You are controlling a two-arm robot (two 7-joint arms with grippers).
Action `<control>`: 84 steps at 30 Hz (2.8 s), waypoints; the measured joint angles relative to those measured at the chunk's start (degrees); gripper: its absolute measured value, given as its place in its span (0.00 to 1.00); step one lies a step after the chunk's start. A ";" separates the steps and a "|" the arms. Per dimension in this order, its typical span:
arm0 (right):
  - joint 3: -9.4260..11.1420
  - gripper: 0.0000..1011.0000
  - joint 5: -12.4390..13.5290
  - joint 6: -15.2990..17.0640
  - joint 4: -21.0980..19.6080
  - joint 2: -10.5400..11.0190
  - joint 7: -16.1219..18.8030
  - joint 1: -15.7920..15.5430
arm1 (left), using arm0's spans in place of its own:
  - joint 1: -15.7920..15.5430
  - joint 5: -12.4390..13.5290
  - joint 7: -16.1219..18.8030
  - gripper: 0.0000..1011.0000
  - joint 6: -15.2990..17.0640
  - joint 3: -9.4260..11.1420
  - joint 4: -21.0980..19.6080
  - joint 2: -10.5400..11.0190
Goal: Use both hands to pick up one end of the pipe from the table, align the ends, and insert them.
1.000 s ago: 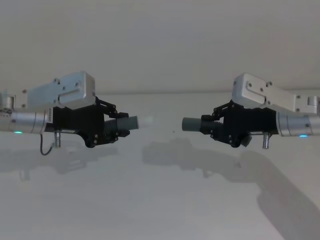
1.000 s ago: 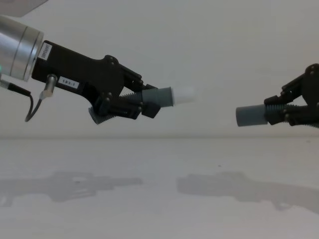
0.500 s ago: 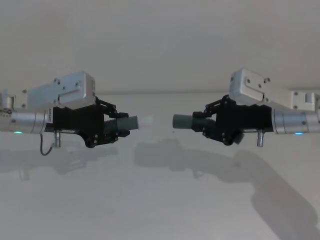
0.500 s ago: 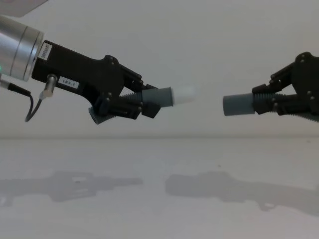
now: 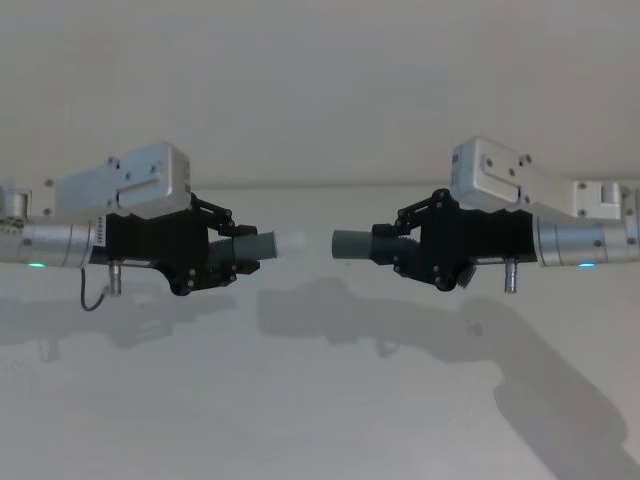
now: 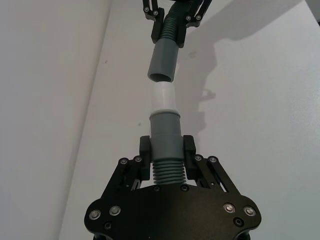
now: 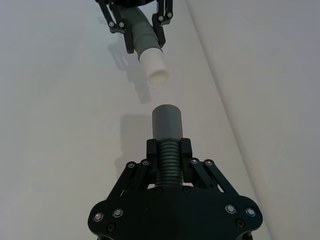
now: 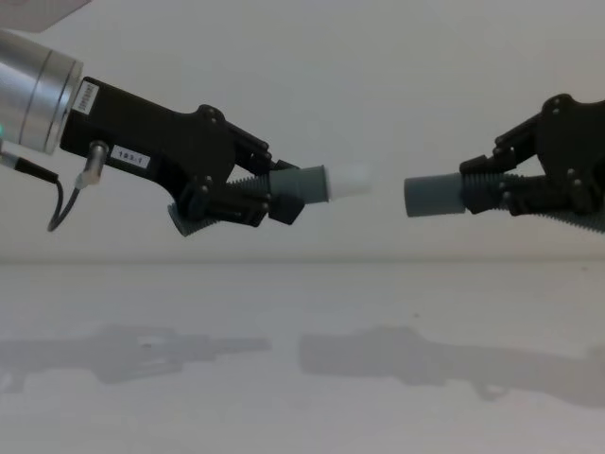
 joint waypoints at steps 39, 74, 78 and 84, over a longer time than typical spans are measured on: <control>-1.34 0.23 3.15 -0.84 0.84 -0.28 1.69 1.41 | 0.00 0.00 0.00 0.34 0.00 0.00 0.00 0.00; -1.47 0.23 3.51 -0.52 0.84 -0.17 1.83 1.46 | 0.00 0.00 0.00 0.34 0.00 0.00 0.00 0.00; -1.47 0.23 3.53 -0.54 0.89 -0.17 1.83 1.46 | 0.00 0.00 0.00 0.34 0.00 -0.01 0.00 0.00; -1.87 0.23 3.51 -1.20 1.58 -0.29 2.53 2.07 | 0.00 0.00 0.00 0.34 0.00 0.00 0.00 0.00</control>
